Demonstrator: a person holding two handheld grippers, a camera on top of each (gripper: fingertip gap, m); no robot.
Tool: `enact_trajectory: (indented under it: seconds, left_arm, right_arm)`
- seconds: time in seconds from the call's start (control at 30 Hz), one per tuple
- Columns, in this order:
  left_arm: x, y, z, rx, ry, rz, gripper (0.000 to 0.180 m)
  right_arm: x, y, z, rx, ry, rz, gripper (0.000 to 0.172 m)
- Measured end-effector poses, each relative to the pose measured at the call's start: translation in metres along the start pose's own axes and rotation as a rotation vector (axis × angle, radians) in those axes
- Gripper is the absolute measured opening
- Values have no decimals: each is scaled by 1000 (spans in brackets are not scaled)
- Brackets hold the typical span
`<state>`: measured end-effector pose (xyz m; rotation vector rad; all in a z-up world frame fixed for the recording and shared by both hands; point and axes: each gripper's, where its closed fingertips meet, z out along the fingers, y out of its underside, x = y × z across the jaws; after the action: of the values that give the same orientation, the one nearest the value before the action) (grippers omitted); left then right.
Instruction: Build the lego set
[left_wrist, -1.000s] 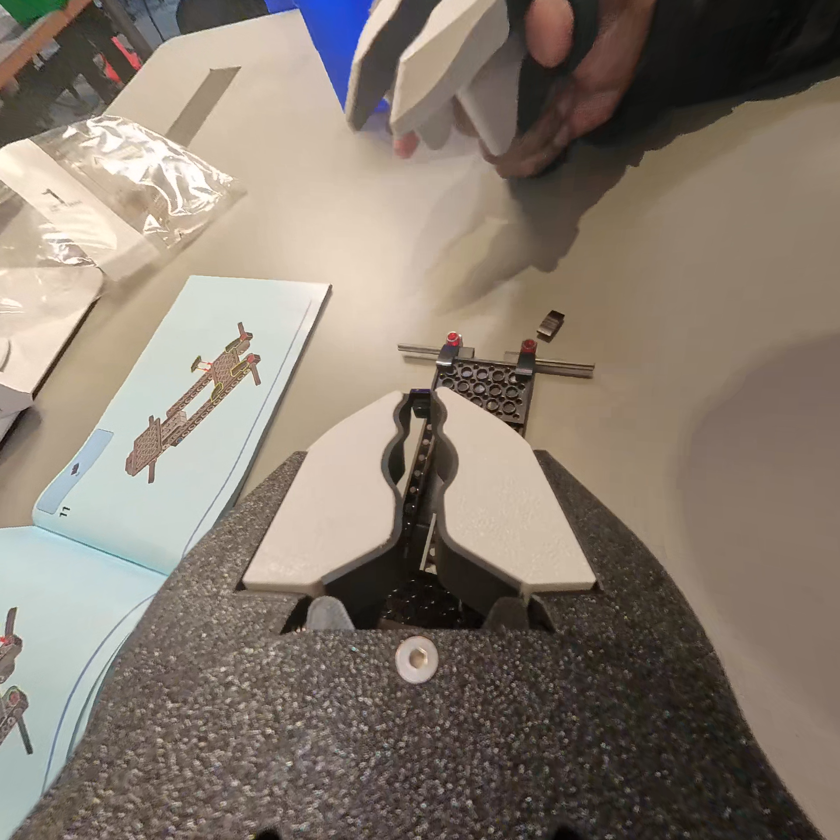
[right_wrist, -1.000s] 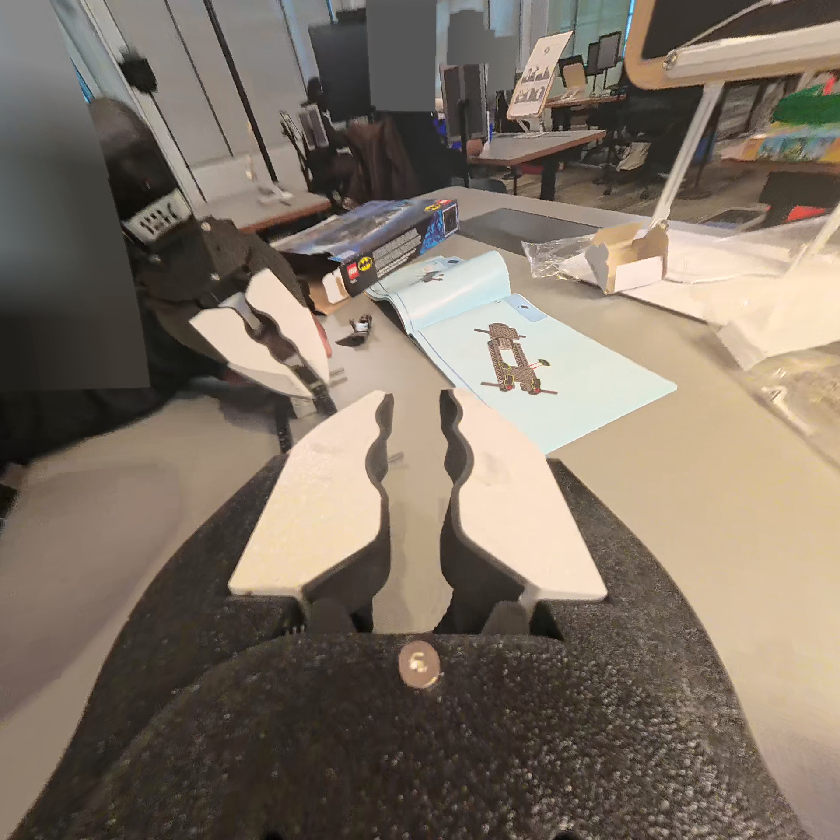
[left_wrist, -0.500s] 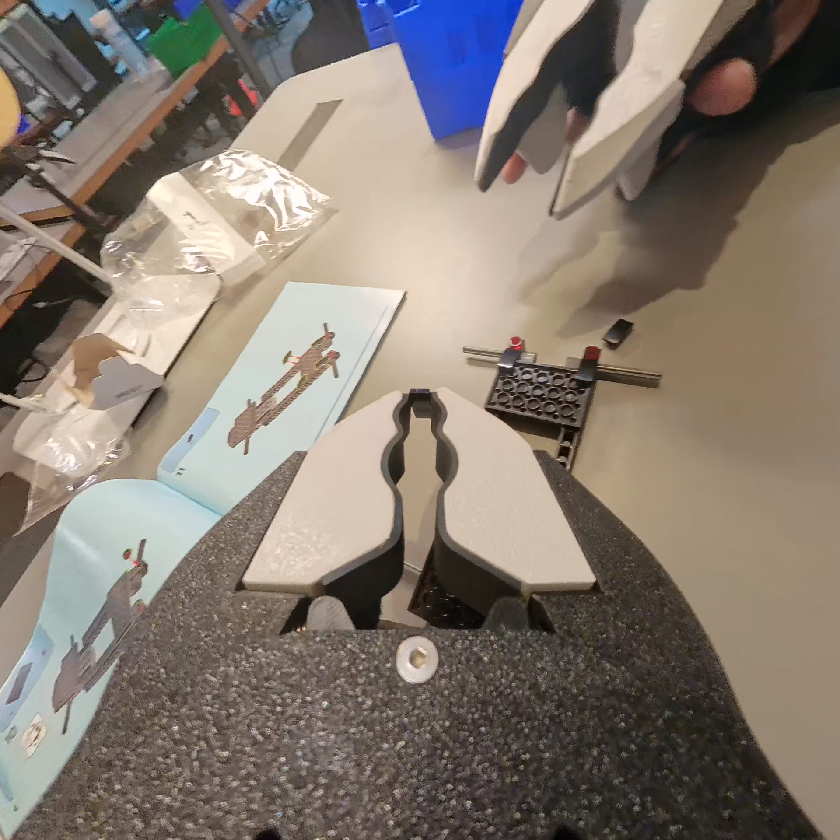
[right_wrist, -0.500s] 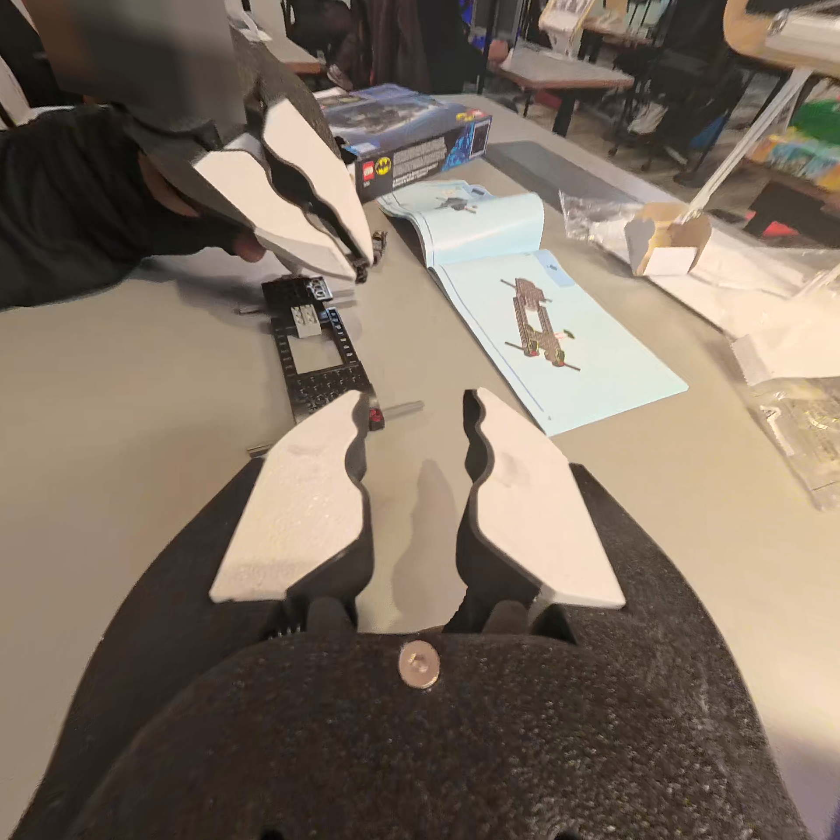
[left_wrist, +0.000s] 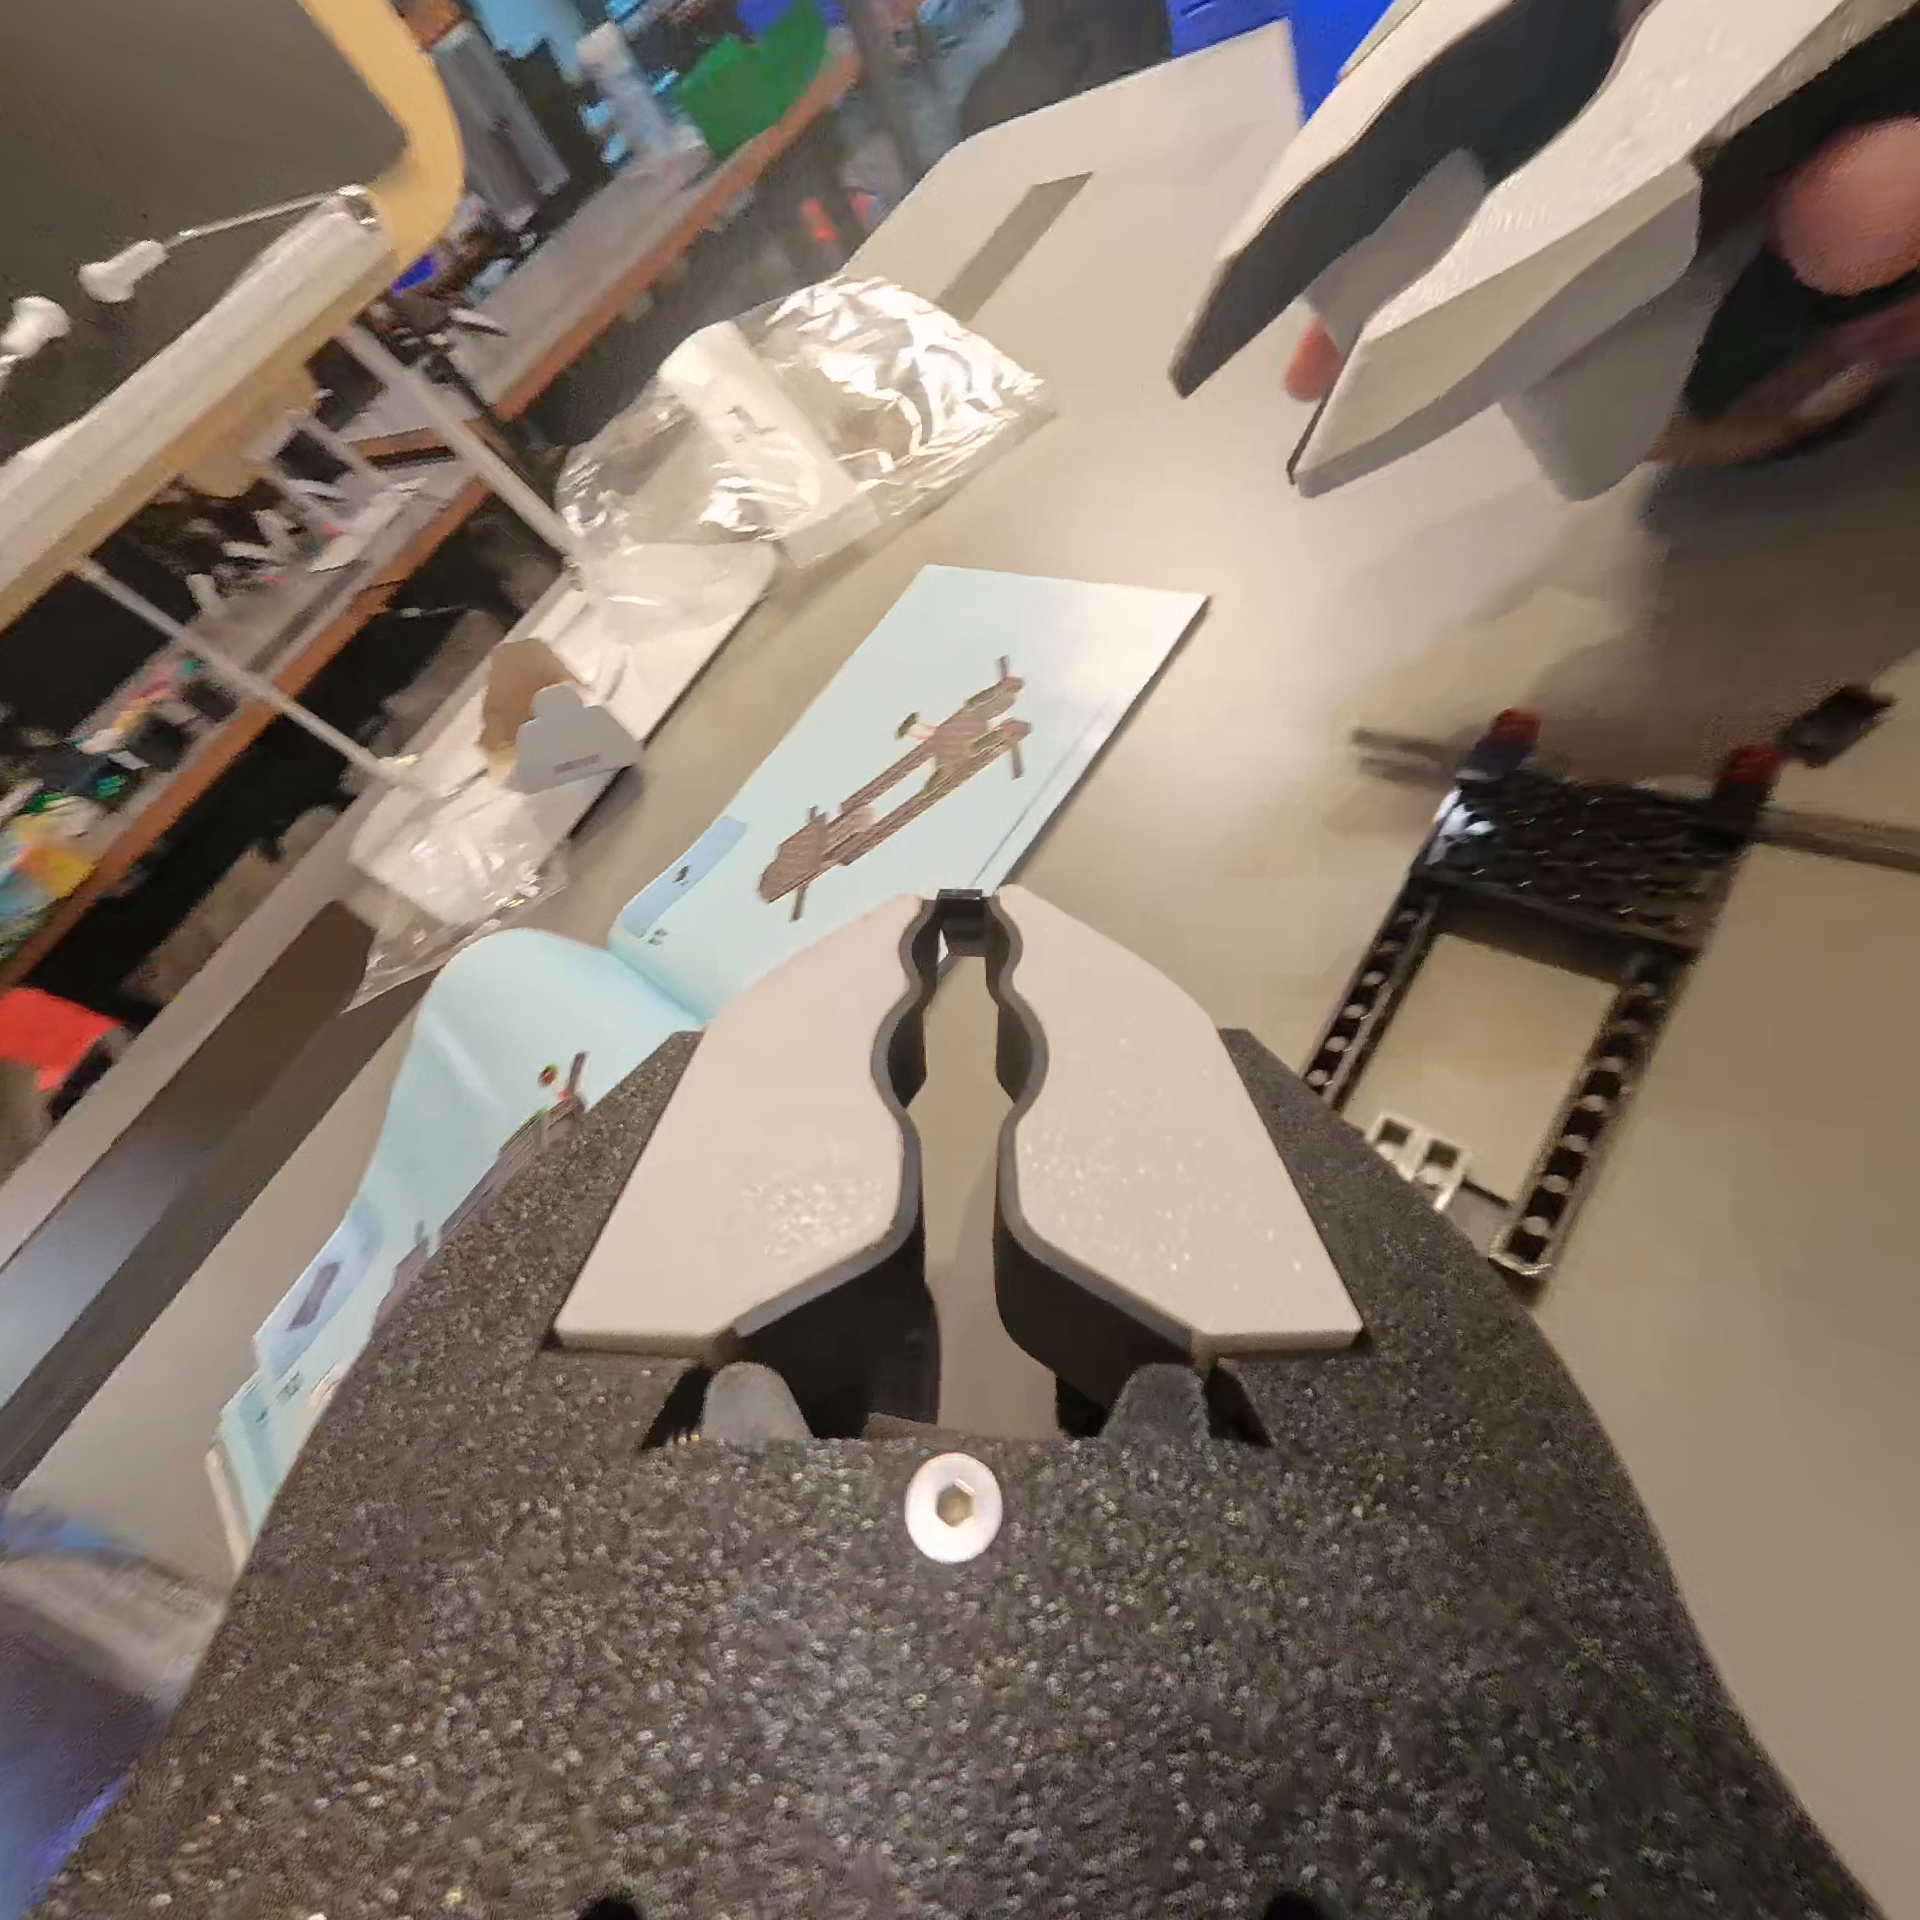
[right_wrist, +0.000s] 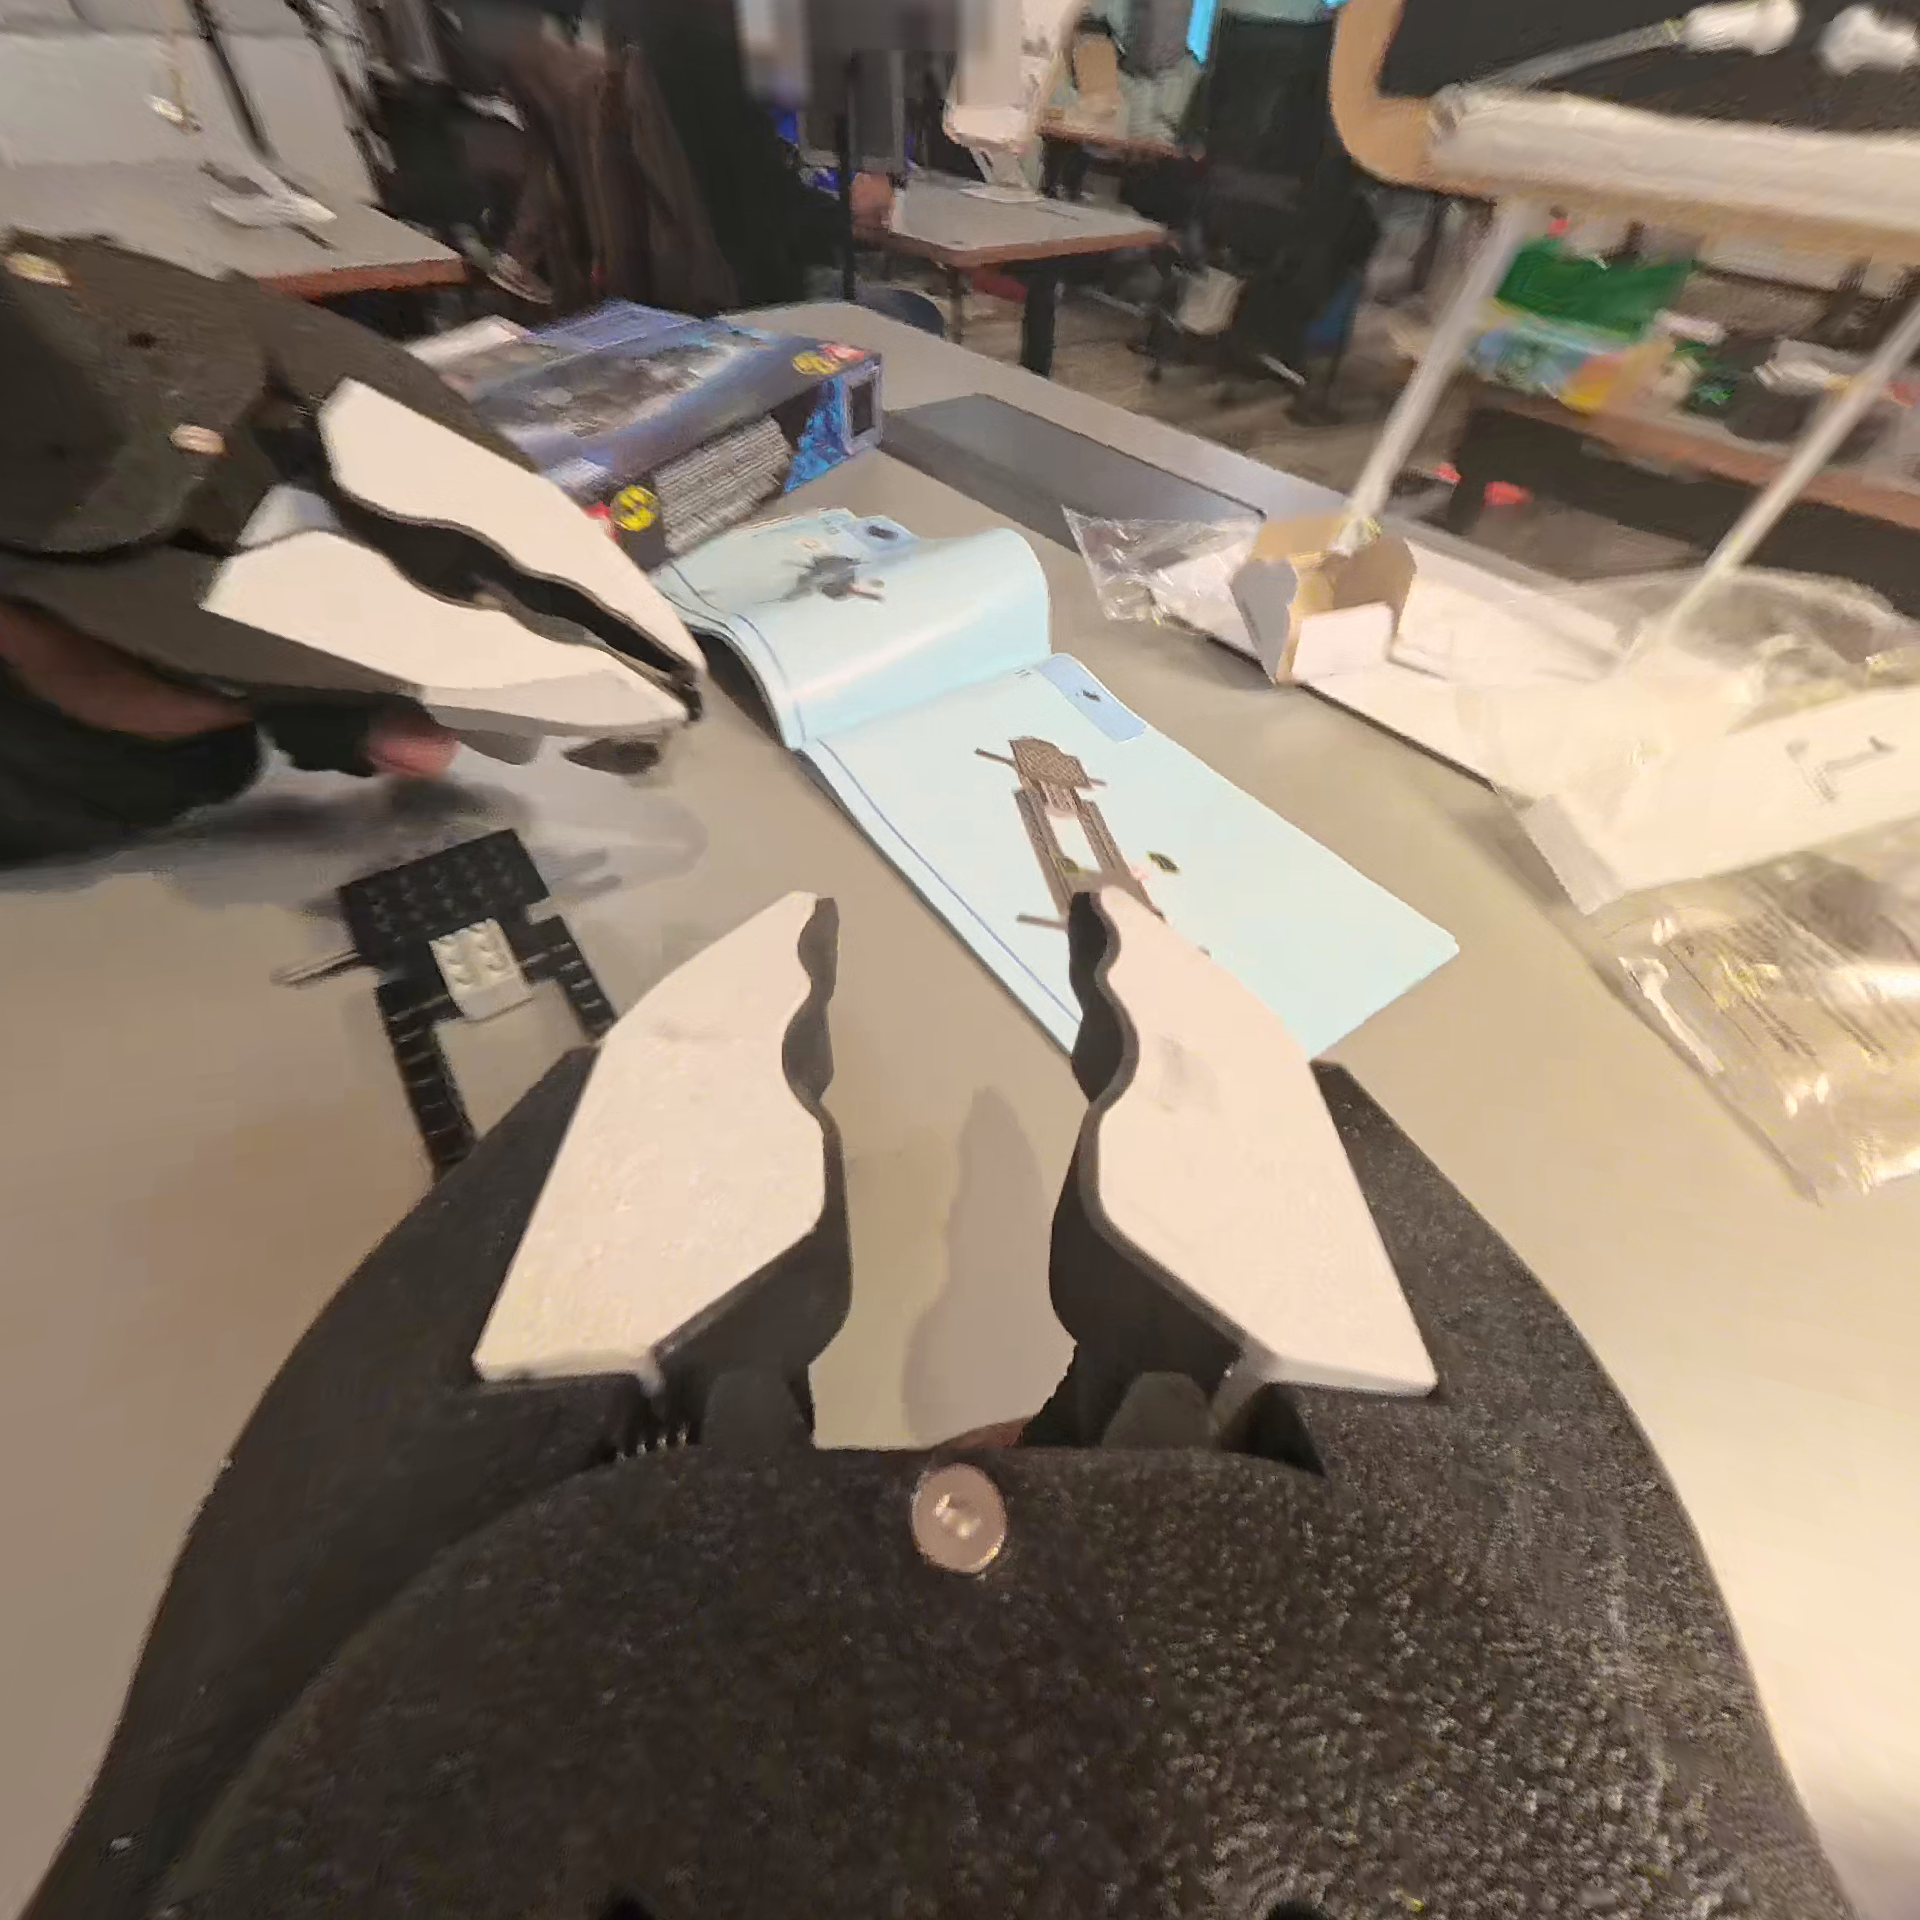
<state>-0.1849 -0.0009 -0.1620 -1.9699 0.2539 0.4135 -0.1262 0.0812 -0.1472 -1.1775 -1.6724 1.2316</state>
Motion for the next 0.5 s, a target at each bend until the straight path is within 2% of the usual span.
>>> enact_trajectory:
  seconds: [0.1,0.2,0.33,0.4,0.5]
  left_arm:
    - [-1,6,3,-25,-41,60,8]
    - [4,-2,6,13,-13,36,8]
    - [28,-21,2,71,125,-18,8]
    - [50,-23,-3,42,257,3,8]
    - [66,-20,-6,-14,337,44,8]
  right_arm:
    - [-10,11,-6,-67,26,-28,40]
    - [-13,9,-27,-12,20,-24,31]
    - [-27,23,-41,-83,-150,71,38]
    - [-38,34,-46,-156,-223,21,45]
    - [-51,41,-52,-192,-288,-111,55]
